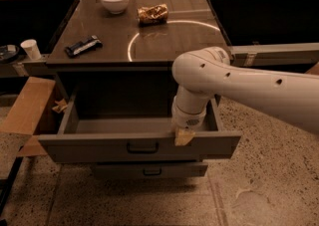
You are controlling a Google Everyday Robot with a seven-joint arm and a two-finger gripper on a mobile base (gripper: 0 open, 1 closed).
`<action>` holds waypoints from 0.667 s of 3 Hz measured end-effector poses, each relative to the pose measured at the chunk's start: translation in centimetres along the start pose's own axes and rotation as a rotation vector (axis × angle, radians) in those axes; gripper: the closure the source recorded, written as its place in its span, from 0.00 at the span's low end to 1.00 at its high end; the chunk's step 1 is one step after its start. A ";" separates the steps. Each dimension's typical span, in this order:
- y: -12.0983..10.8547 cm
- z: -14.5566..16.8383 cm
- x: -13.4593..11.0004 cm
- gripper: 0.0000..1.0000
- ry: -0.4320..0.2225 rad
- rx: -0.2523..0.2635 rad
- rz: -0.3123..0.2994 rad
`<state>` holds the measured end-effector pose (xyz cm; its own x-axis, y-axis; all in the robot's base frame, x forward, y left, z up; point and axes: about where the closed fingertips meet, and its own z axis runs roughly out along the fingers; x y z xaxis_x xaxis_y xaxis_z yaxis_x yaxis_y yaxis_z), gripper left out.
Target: Open top drawer
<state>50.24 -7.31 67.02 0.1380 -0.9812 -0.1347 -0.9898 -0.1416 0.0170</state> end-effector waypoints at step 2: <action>0.0 0.0 0.0 0.47 0.000 0.000 0.000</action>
Offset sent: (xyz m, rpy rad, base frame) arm 0.0000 0.0002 0.0001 0.0000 0.0000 0.0000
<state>50.22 -7.29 67.03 0.1381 -0.9812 -0.1347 -0.9898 -0.1416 0.0170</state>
